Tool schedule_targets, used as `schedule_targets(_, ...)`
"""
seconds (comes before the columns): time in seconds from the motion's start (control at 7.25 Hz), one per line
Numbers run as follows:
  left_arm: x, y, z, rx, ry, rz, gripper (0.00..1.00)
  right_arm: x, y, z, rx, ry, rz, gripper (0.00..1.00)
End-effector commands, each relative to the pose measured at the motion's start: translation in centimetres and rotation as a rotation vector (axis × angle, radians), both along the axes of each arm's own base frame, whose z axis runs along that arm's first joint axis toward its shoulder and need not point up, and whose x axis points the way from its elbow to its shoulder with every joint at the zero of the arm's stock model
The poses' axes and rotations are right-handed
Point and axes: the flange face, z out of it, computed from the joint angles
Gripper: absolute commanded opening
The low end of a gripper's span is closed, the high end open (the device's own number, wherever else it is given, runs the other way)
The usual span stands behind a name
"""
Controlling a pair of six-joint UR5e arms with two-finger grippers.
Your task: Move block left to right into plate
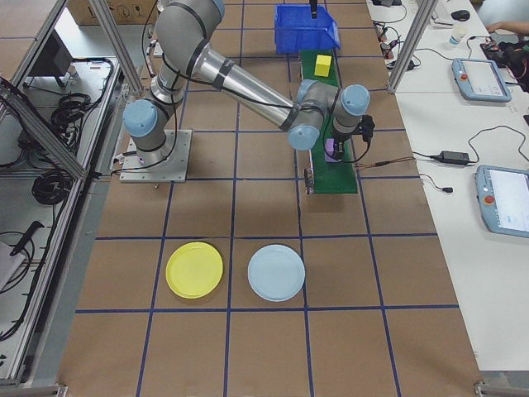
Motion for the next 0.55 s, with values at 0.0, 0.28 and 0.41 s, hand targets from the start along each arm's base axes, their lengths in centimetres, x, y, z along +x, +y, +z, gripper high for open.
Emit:
schedule_targets(0.0, 4.6, 1.4, -3.5, 0.078, -0.003, 0.015, 0.99, -0.6, 0.1, -1.0, 0.02, 0.06, -0.003, 0.6)
schedule_targets(0.28, 6.5, 1.4, -4.1, 0.09, -0.006, 0.033, 1.0, -1.1, 0.1, 0.1, 0.017, 0.098, -0.015, 0.15)
schedule_targets(0.41, 6.6, 1.4, -4.1, 0.091, -0.007, 0.034, 1.0, -1.8, 0.3, 2.0, 0.004, 0.156, -0.019, 0.09)
